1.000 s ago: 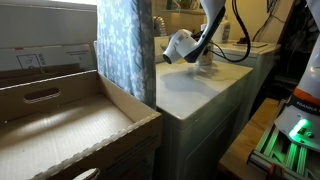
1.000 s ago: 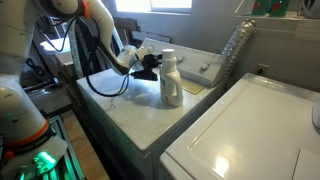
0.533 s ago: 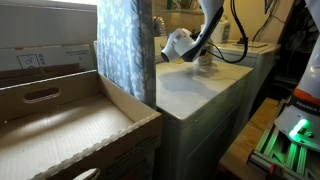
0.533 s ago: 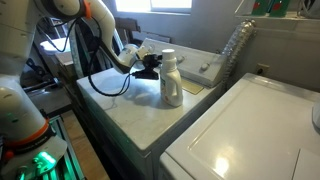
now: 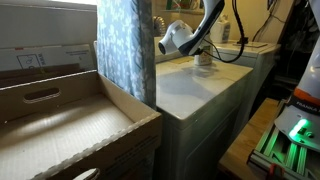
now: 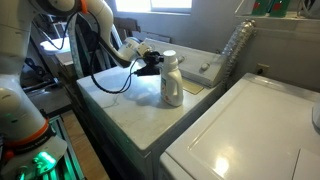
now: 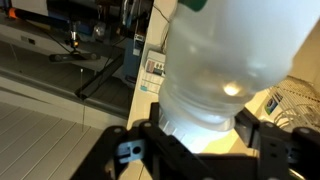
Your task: Place the bottle cap on the bottle
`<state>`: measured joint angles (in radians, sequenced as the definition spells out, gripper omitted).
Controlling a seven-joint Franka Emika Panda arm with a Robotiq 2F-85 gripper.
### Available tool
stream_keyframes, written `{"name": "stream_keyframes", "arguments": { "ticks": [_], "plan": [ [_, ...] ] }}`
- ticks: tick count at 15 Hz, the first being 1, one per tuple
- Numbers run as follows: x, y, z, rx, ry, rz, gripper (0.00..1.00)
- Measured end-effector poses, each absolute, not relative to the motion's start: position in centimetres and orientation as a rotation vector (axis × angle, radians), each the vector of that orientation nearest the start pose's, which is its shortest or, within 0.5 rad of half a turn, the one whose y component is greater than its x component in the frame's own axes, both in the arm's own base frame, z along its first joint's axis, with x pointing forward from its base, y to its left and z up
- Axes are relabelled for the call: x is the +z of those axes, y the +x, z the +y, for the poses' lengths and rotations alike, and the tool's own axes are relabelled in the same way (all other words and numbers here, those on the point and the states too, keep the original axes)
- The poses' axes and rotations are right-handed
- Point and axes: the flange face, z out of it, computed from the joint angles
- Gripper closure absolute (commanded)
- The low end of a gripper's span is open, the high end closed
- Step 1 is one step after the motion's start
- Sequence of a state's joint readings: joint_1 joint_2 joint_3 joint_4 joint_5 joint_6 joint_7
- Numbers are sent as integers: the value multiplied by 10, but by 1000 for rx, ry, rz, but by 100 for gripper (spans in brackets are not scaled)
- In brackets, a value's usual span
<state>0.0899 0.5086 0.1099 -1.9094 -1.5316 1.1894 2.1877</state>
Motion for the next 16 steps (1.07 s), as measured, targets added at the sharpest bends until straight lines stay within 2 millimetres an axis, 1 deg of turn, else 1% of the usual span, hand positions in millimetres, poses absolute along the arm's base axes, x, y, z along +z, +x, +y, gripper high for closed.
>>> {"name": "stream_keyframes", "arguments": {
  "ticks": [3,8,9,10,11,12,13,14,16],
  "plan": [
    [303,582,-23,1050,1116,-1006,52],
    [304,582,-23,1019,1134,-977,52],
    [304,581,-23,1011,1138,-966,38],
    [304,581,-23,1004,1141,-957,32],
    [304,581,-23,998,1142,-949,7],
    [303,581,-23,995,1142,-943,6],
    [303,580,-23,993,1142,-939,1],
    [302,580,-22,991,1145,-937,0],
    [290,578,-19,983,1171,-921,0]
  ]
}}
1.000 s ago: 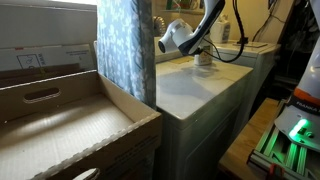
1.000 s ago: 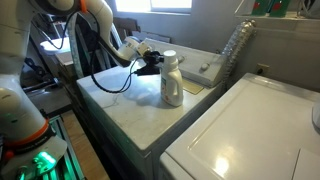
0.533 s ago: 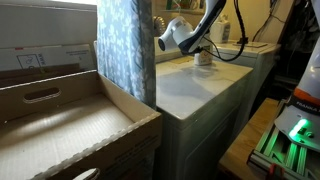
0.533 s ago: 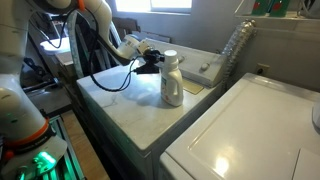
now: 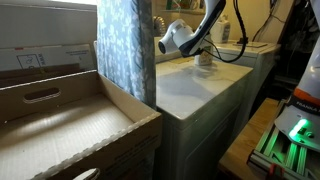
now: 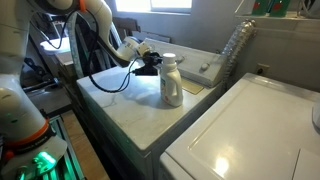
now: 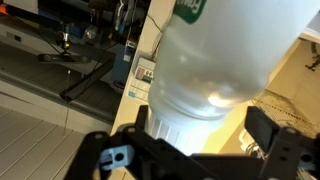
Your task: Place the bottle cap on the bottle
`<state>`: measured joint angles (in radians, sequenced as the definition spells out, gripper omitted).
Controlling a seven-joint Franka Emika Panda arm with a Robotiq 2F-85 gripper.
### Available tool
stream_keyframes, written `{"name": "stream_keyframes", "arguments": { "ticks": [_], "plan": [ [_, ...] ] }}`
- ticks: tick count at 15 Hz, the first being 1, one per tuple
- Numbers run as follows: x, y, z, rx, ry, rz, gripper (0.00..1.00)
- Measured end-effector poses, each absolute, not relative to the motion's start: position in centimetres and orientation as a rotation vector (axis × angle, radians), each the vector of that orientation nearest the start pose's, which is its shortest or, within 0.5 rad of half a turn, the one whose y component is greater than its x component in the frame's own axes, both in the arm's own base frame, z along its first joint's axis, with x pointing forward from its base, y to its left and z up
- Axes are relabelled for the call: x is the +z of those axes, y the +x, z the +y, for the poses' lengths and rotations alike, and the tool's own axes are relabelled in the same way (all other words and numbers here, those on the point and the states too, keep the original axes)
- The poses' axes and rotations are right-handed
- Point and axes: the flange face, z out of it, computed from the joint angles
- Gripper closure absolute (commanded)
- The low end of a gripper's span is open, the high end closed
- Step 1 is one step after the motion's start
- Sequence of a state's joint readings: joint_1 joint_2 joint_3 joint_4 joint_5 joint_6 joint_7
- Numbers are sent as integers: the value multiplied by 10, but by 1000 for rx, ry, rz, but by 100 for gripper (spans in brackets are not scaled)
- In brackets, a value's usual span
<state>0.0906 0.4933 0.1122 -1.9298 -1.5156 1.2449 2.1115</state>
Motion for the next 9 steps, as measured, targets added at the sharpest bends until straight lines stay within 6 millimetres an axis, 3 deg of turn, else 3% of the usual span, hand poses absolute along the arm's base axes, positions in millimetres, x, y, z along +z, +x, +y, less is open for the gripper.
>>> {"name": "stream_keyframes", "arguments": {
  "ticks": [5,9],
  "plan": [
    [276,575,-12,977,1200,-893,0],
    [291,577,-14,978,1203,-918,0]
  ]
}}
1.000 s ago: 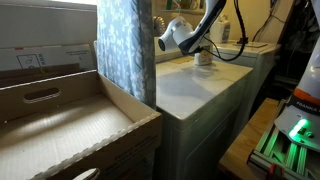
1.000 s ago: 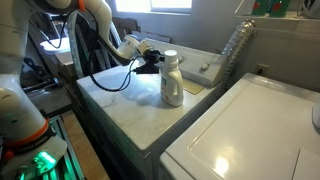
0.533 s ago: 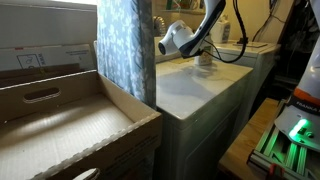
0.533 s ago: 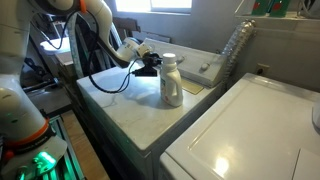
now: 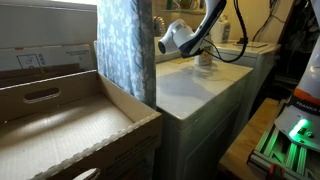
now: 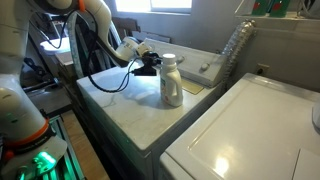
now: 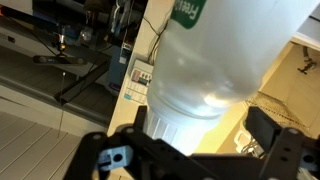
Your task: Place the bottle cap on the bottle
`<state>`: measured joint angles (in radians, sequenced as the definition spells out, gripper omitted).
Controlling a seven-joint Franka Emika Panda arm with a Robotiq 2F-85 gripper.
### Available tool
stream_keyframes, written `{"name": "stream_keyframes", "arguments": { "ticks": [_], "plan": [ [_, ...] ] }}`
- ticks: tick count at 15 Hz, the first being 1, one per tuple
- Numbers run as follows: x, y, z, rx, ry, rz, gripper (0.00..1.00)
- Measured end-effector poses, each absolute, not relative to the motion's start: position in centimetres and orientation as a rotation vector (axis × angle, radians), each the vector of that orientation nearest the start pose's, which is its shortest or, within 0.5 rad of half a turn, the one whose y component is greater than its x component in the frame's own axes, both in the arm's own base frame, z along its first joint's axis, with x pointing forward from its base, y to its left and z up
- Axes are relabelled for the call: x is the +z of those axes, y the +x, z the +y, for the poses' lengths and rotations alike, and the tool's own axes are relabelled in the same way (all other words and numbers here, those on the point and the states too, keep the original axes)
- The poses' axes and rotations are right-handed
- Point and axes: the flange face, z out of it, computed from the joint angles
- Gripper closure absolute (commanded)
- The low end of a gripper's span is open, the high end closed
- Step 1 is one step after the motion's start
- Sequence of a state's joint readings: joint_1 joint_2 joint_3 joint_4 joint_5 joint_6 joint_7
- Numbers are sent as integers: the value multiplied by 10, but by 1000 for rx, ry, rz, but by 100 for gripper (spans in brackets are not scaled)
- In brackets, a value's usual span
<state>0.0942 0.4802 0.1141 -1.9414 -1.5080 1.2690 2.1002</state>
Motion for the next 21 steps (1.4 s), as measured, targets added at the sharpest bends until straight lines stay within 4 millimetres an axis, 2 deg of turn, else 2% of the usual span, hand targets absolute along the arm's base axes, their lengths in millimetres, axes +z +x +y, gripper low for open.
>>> {"name": "stream_keyframes", "arguments": {
  "ticks": [2,8,13,17,21],
  "plan": [
    [311,578,-19,951,1233,-955,0],
    [391,582,-38,850,1420,-1075,0],
    [447,582,-47,742,1647,-1172,0],
    [479,576,-52,638,1847,-1200,0],
    [506,562,-55,510,2020,-1213,0]
  ]
}}
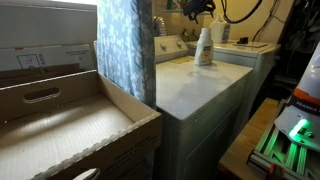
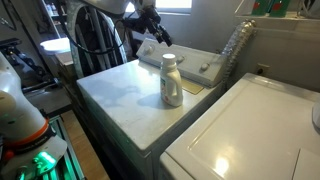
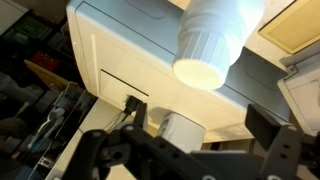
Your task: Place the bottle cap on the bottle
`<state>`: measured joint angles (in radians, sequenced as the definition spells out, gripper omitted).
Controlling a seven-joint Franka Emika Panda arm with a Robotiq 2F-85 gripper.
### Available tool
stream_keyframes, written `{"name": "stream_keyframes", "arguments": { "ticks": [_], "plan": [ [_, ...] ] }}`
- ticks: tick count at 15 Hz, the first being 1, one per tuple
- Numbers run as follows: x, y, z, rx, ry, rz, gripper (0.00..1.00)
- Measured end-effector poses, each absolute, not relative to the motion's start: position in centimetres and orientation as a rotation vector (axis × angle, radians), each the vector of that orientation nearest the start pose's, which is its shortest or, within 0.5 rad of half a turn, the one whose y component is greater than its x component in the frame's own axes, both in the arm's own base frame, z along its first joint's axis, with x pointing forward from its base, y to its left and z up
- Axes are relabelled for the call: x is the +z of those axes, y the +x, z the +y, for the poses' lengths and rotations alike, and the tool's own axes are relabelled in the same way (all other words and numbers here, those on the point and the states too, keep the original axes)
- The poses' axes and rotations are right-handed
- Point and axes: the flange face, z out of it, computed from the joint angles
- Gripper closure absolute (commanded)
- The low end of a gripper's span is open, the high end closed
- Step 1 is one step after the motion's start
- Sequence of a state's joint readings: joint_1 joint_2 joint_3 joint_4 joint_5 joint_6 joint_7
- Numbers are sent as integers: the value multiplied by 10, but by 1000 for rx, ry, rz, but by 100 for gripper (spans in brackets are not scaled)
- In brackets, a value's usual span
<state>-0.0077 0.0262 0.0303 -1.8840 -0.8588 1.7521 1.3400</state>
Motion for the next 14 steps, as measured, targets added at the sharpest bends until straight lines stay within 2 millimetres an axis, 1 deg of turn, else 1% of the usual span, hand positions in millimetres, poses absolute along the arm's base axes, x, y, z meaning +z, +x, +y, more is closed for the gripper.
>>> {"name": "stream_keyframes", "arguments": {
  "ticks": [3,6,9,14],
  "plan": [
    [530,549,-61,466,2095,-1236,0],
    [551,538,-64,461,2143,-1216,0],
    [567,530,-63,485,2201,-1191,0],
    [589,513,-64,555,2277,-1203,0]
  ]
}}
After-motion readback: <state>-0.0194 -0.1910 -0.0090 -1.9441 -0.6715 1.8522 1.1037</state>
